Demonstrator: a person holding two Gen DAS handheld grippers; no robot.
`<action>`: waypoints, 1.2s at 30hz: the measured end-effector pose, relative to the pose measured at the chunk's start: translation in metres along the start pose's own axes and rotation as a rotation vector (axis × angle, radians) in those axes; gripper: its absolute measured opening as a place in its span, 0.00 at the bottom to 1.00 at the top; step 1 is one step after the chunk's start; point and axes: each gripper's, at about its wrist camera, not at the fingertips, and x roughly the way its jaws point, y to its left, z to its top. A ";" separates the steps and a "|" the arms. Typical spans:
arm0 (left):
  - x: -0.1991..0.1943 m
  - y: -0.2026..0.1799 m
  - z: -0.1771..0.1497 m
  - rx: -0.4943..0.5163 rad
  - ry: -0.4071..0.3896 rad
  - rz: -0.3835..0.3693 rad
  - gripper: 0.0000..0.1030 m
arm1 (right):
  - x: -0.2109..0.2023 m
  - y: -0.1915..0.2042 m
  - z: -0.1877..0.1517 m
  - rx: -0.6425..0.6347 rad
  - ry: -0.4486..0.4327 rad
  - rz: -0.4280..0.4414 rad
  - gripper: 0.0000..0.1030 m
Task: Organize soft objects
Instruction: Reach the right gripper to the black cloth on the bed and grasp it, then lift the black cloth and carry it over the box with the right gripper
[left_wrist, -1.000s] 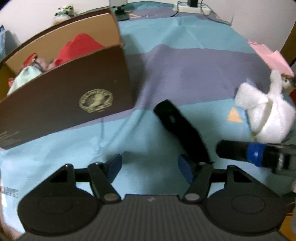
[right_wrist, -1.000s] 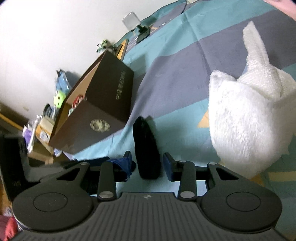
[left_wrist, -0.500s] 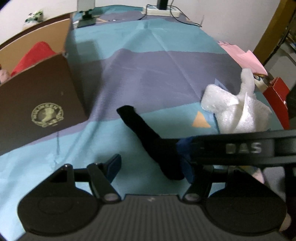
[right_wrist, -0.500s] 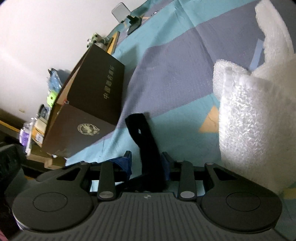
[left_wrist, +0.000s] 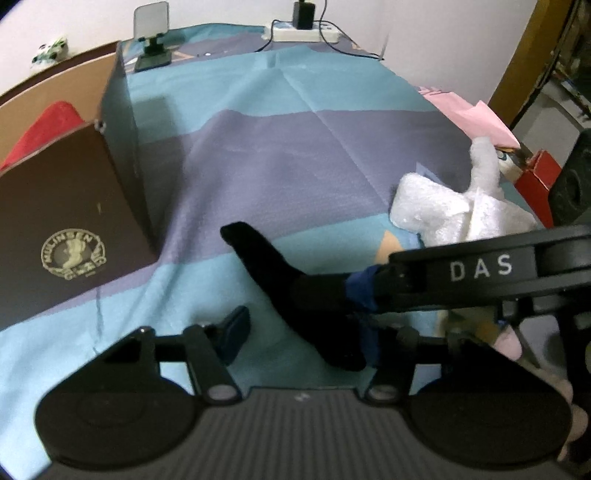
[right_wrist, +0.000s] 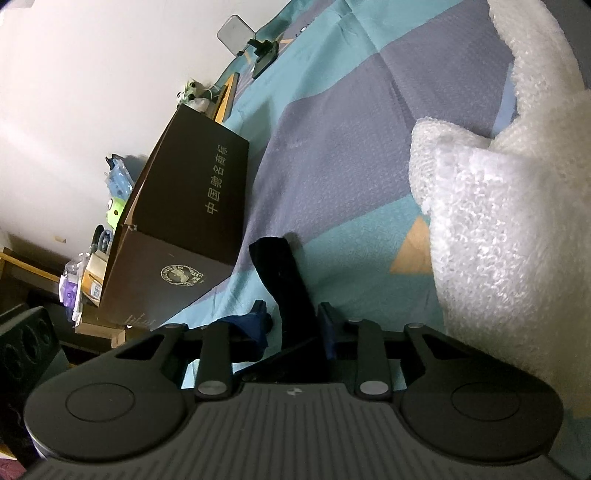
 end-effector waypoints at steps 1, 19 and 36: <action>0.000 0.000 0.000 0.005 -0.003 -0.007 0.52 | 0.000 0.001 0.000 -0.002 0.002 -0.003 0.10; -0.021 -0.004 -0.018 0.074 -0.029 -0.119 0.16 | 0.004 0.005 -0.006 0.060 0.071 0.037 0.11; -0.087 0.027 -0.012 0.167 -0.169 -0.217 0.16 | -0.004 0.060 -0.009 0.118 -0.031 0.189 0.12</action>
